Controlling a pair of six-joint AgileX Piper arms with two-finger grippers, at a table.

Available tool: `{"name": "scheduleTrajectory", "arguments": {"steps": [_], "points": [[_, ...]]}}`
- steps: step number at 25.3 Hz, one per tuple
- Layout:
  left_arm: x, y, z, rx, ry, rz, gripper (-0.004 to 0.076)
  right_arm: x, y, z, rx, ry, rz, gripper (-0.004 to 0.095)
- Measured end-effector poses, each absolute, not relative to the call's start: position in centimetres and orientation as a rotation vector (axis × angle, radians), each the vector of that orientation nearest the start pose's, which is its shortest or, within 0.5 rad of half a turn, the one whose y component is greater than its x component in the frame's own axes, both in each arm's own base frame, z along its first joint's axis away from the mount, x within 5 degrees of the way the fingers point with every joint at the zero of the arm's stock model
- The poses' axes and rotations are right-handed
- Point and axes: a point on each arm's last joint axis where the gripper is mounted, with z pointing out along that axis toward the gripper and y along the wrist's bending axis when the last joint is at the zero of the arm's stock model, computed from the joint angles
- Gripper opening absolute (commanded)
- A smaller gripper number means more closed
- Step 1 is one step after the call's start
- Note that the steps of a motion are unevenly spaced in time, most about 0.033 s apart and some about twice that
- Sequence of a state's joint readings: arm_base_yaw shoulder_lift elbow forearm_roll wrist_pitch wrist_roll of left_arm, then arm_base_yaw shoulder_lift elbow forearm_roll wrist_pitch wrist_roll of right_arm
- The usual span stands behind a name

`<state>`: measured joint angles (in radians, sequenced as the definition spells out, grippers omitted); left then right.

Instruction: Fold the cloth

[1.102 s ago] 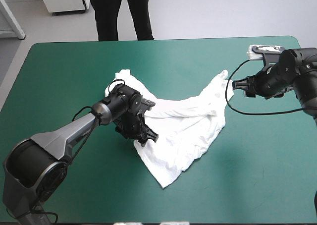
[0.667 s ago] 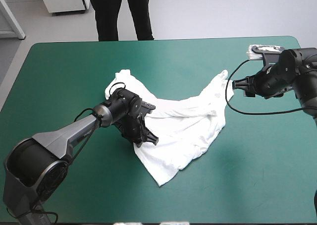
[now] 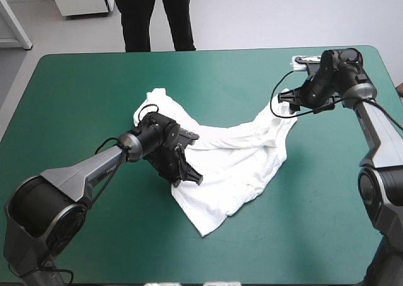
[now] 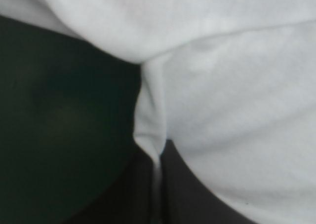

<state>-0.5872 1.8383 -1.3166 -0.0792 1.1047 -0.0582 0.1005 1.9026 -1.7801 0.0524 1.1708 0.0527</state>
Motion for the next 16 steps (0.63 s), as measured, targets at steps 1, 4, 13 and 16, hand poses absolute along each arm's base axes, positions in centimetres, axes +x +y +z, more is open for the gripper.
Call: {"name": "scheduleTrajectory", "arguments": {"steps": [1, 4, 13, 16], "points": [[28.9, -20.0, 20.9, 0.767, 3.037, -0.121, -0.001, 41.5, 4.6, 30.1, -0.043, 2.785, 0.11, 0.0604], [28.9, -20.0, 20.8, 0.774, 3.035, -0.122, -0.001, 43.4, 4.8, 27.9, -0.018, 2.82, 0.107, 0.0604], [28.9, -20.0, 20.8, 0.78, 3.032, -0.123, -0.001, 45.2, 4.6, 24.3, 0.029, 2.884, 0.041, 0.0522], [28.9, -20.0, 20.9, 0.788, 3.028, -0.124, -0.001, 45.4, 4.4, 24.1, 0.031, 2.871, 0.022, 0.0522]]}}
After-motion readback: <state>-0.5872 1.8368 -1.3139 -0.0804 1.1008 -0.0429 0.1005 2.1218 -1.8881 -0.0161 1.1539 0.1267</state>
